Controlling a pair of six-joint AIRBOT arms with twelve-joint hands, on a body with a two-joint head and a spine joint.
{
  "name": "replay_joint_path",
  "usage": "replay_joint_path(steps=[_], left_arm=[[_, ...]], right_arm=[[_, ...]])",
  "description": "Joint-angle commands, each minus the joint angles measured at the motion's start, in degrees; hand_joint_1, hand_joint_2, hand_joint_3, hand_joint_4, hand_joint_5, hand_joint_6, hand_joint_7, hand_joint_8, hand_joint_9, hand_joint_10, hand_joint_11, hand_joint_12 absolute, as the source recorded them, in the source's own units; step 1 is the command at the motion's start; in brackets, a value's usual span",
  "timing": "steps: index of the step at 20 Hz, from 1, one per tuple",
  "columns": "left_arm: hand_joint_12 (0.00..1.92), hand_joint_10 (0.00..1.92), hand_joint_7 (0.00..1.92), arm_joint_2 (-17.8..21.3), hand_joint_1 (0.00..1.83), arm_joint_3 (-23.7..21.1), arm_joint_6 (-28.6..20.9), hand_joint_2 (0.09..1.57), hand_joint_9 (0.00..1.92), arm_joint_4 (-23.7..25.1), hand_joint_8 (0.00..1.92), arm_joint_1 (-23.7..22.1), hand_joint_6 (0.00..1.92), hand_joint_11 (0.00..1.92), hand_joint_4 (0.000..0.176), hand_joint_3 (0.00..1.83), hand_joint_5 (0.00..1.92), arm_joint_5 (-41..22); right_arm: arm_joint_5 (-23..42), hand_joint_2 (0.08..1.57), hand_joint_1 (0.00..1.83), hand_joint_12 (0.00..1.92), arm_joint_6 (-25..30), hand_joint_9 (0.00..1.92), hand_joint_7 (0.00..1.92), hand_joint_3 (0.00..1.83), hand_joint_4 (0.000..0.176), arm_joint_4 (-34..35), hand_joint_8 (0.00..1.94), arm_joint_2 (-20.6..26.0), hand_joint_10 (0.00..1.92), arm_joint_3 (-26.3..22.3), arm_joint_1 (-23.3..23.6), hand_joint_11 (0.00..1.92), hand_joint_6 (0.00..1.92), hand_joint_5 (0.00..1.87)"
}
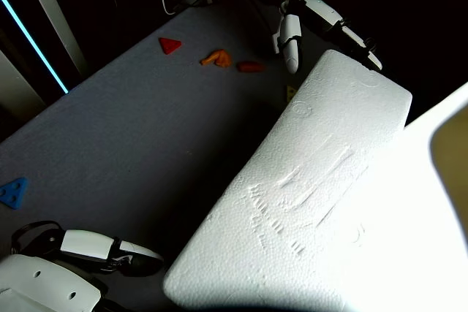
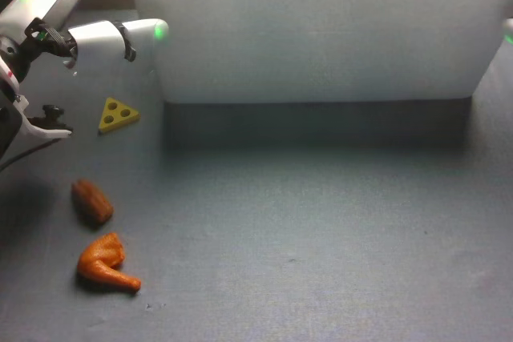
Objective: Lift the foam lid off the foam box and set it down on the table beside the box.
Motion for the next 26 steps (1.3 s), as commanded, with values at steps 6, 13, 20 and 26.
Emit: replay_joint_path(steps=[6,13,20,26], left_arm=[[0.00,0.00,0.00,-1.10,0.66,1.77,-0.78,1.03,0.00,-0.77,0.00,-0.57,0.00,0.00,0.034,0.00,0.00,-4.77],[0.00,0.00,0.00,-2.78,0.65,3.78,-2.00,1.04,0.00,0.76,0.00,-1.88,0.00,0.00,0.045,0.00,0.00,-2.74],[0.34,0.00,0.00,-3.45,0.54,4.47,-2.68,0.97,0.00,1.29,0.00,-2.84,0.00,0.00,0.046,0.01,0.00,-2.80],[0.51,0.00,0.00,-3.96,0.47,4.64,-3.57,1.00,0.00,2.01,0.00,-2.84,0.00,0.00,0.036,0.00,0.00,-3.26]], right_arm=[[4.57,1.12,0.71,0.19,1.05,0.00,0.00,0.00,0.000,-1.15,0.00,-0.72,0.00,2.22,0.79,0.00,0.00,0.00],[4.19,1.12,0.71,0.00,1.44,0.00,0.00,0.00,0.000,-1.40,0.00,-0.83,0.00,2.99,1.40,0.00,0.00,0.00],[4.15,1.12,0.70,0.00,2.00,0.00,0.00,0.00,0.000,-1.79,0.00,-1.21,0.00,3.35,1.83,0.00,0.00,0.00],[4.49,1.15,0.59,0.00,3.77,0.02,0.02,0.01,0.000,-3.25,0.01,-1.74,0.01,3.51,1.86,0.00,0.00,0.00]])
